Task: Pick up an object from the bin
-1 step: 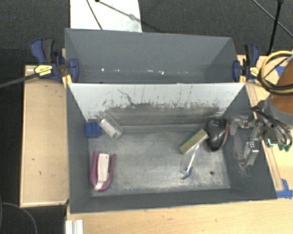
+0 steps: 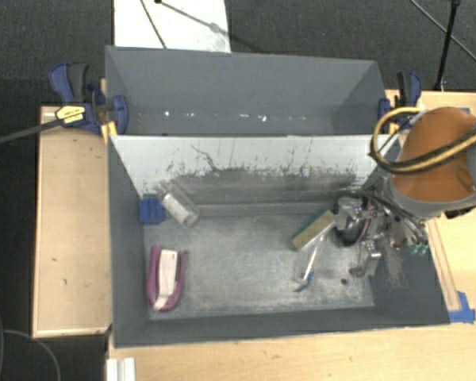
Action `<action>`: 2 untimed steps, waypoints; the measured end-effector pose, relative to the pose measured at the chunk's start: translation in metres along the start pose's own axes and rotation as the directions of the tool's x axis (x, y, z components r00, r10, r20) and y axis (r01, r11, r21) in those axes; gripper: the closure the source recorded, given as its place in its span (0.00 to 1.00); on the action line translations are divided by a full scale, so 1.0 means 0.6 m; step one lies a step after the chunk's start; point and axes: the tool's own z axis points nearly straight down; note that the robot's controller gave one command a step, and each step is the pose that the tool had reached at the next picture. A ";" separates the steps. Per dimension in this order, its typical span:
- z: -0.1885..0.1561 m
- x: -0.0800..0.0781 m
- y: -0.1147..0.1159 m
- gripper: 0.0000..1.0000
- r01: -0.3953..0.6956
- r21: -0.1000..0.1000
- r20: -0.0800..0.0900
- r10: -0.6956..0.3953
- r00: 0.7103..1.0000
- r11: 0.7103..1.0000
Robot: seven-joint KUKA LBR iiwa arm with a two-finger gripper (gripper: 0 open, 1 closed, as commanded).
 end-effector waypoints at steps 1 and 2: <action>0.084 -0.083 0.071 0.00 0.116 0.007 0.022 -0.116 0.993 0.993; 0.088 -0.104 0.142 0.00 0.525 0.006 0.008 -0.525 0.851 0.851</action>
Offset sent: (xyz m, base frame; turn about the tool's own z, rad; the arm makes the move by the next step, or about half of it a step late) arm 0.0398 0.0446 -0.0531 -0.1108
